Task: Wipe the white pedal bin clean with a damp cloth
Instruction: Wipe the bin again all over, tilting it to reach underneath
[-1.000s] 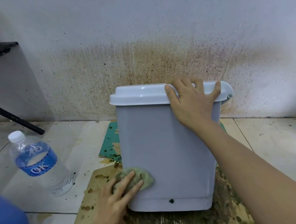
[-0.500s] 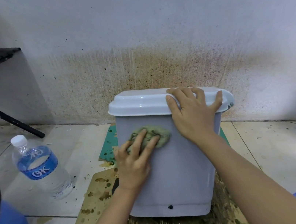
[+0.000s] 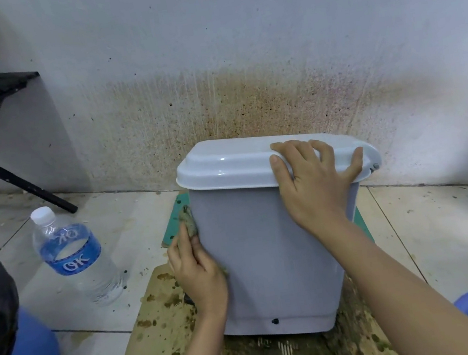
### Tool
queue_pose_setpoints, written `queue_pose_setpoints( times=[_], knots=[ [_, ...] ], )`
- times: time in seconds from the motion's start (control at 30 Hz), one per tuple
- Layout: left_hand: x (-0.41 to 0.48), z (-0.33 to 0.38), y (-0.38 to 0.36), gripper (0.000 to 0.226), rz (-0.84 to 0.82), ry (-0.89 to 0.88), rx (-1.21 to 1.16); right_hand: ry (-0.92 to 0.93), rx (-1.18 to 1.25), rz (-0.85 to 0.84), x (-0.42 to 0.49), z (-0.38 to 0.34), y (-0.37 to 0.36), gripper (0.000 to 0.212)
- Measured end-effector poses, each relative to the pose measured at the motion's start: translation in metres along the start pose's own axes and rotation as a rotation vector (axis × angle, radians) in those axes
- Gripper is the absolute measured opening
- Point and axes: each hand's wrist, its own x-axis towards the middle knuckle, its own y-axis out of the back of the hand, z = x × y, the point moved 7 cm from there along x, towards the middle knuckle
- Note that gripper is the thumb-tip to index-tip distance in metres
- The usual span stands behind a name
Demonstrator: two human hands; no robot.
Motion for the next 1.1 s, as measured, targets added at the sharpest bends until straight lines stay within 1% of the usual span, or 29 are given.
queue_pose_setpoints(
  times=[0.07,0.1,0.17,0.23,0.27,0.33,0.37,0.4,0.43,0.5,0.53,0.57,0.63,0.67,0.7,0.73,0.77,0.8,0.87,0.93,0.97,1.0,1.03,1.1],
  knots=[
    [-0.014,-0.016,0.015,0.039,-0.050,0.113,-0.032,0.000,-0.013,0.005,-0.010,-0.002,0.006,0.038],
    [-0.022,-0.017,0.021,0.039,-0.057,0.134,-0.037,-0.003,-0.018,0.006,-0.016,-0.003,0.009,0.040],
    [-0.034,-0.004,0.027,0.039,-0.019,0.114,-0.085,-0.003,-0.031,0.005,-0.030,-0.006,0.015,0.043],
    [-0.043,0.022,0.022,0.041,0.014,0.028,-0.132,0.002,-0.034,0.003,-0.038,-0.008,0.018,0.042],
    [-0.048,0.034,0.018,0.043,-0.006,-0.067,-0.121,0.002,-0.031,0.002,-0.043,-0.008,0.020,0.041],
    [-0.066,0.045,0.012,0.054,-0.123,-0.286,0.001,0.004,-0.025,-0.005,-0.049,-0.008,0.023,0.038],
    [-0.079,0.040,0.012,0.062,-0.208,-0.358,0.078,0.007,-0.023,-0.007,-0.052,-0.008,0.024,0.037],
    [-0.091,0.032,0.014,0.067,-0.299,-0.383,0.136,0.011,-0.023,-0.006,-0.055,-0.008,0.025,0.037],
    [-0.102,0.021,0.017,0.067,-0.380,-0.357,0.156,0.014,-0.022,0.000,-0.059,-0.008,0.027,0.037],
    [-0.116,0.005,0.029,0.059,-0.487,-0.206,0.081,0.015,-0.022,0.017,-0.067,-0.008,0.030,0.038],
    [-0.120,-0.001,0.036,0.052,-0.522,-0.065,-0.018,0.016,-0.024,0.024,-0.071,-0.009,0.032,0.039],
    [-0.124,-0.007,0.040,0.043,-0.566,0.137,-0.148,0.021,-0.029,0.031,-0.077,-0.009,0.033,0.039],
    [-0.139,-0.015,0.044,0.030,-0.679,0.642,-0.467,0.028,-0.029,0.042,-0.092,-0.010,0.037,0.039],
    [-0.149,-0.015,0.046,0.030,-0.738,0.883,-0.623,0.031,-0.026,0.041,-0.100,-0.010,0.039,0.039],
    [-0.157,-0.011,0.049,0.035,-0.781,1.066,-0.732,0.033,-0.024,0.034,-0.108,-0.010,0.041,0.040],
    [-0.162,-0.005,0.054,0.042,-0.817,1.174,-0.788,0.034,-0.026,0.018,-0.114,-0.010,0.042,0.040],
    [-0.164,0.003,0.057,0.046,-0.857,1.217,-0.812,0.034,-0.030,-0.002,-0.119,-0.010,0.043,0.041],
    [-0.165,0.012,0.060,0.048,-0.897,1.207,-0.818,0.031,-0.029,-0.025,-0.122,-0.010,0.044,0.041],
    [-0.164,0.026,0.065,0.046,-0.941,1.120,-0.757,0.026,0.008,-0.085,-0.121,-0.010,0.045,0.042],
    [-0.164,0.036,0.070,0.045,-0.955,1.076,-0.686,0.032,0.116,-0.135,-0.122,-0.008,0.050,0.042],
    [-0.164,0.039,0.071,0.044,-0.957,1.069,-0.666,0.022,0.211,-0.135,-0.125,-0.006,0.055,0.040],
    [-0.164,0.041,0.072,0.042,-0.951,1.067,-0.648,-0.009,0.323,-0.108,-0.133,-0.003,0.064,0.037],
    [-0.164,0.044,0.073,0.042,-0.942,1.060,-0.630,-0.060,0.424,-0.047,-0.143,0.001,0.075,0.033],
    [-0.161,0.054,0.074,0.039,-0.934,1.022,-0.598,-0.181,0.538,0.173,-0.177,0.012,0.102,0.023]
  ],
)
